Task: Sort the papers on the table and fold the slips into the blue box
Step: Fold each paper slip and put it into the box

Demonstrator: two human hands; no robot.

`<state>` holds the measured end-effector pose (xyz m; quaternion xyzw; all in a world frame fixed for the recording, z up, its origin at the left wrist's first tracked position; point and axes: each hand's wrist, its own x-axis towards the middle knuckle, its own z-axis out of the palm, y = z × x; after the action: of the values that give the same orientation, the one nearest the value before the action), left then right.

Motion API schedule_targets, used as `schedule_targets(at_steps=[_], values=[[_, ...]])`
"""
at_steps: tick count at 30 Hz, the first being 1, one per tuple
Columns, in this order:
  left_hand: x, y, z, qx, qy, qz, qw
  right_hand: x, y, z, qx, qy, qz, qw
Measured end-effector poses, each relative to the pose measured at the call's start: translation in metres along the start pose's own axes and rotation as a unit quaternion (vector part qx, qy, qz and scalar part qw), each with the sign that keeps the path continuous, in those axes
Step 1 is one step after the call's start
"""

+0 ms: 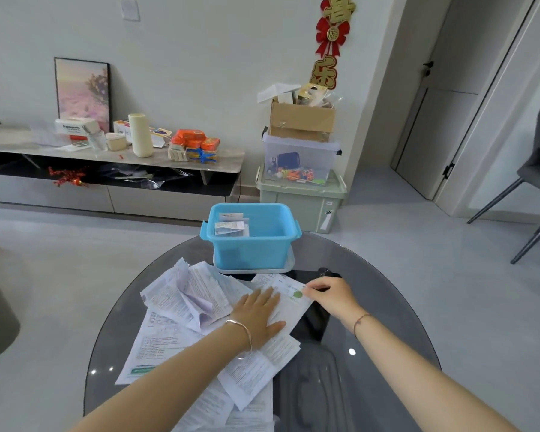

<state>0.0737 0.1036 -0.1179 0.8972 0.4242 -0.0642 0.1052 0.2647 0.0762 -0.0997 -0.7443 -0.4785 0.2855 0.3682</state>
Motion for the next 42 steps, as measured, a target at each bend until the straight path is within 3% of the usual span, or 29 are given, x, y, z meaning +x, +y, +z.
schedule_targets(at_steps=[4, 9, 17, 21, 26, 29, 32, 37, 39, 42], values=[[-0.001, 0.000, 0.004, -0.009, 0.003, -0.009, 1.000, -0.003, 0.000, 0.003, 0.035, 0.026, -0.001, 0.999], [-0.005, 0.002, 0.006, -0.039, 0.024, -0.020, 0.999, 0.002, 0.007, 0.008, -0.081, -0.010, 0.012, 0.997], [-0.007, 0.004, 0.008, -0.075, 0.050, -0.032, 0.995, -0.002, -0.002, 0.010, 0.079, 0.043, -0.005, 0.996], [-0.008, 0.003, 0.005, -0.128, 0.067, -0.024, 0.989, -0.018, -0.021, -0.004, 0.119, -0.034, -0.006, 0.992], [-0.014, 0.014, -0.021, -0.246, 0.164, 0.009, 0.955, -0.054, -0.045, -0.064, 0.110, 0.086, -0.156, 0.978], [-0.027, 0.032, -0.032, -0.273, 0.214, 0.082, 0.934, -0.088, -0.034, -0.091, 0.052, 0.065, -0.234, 0.969], [-0.041, 0.056, -0.022, -0.255, 0.156, 0.171, 0.939, -0.123, 0.009, -0.093, -0.033, -0.001, -0.220, 0.975], [-0.057, 0.079, 0.010, -0.118, -0.009, 0.225, 0.967, -0.162, 0.064, -0.078, -0.023, -0.114, -0.124, 0.985], [-0.061, 0.083, 0.017, -0.085, -0.024, 0.226, 0.970, -0.168, 0.069, -0.077, -0.019, -0.135, -0.113, 0.984], [-0.065, 0.087, 0.018, -0.082, -0.022, 0.222, 0.971, -0.167, 0.071, -0.078, 0.010, -0.103, -0.102, 0.989]])
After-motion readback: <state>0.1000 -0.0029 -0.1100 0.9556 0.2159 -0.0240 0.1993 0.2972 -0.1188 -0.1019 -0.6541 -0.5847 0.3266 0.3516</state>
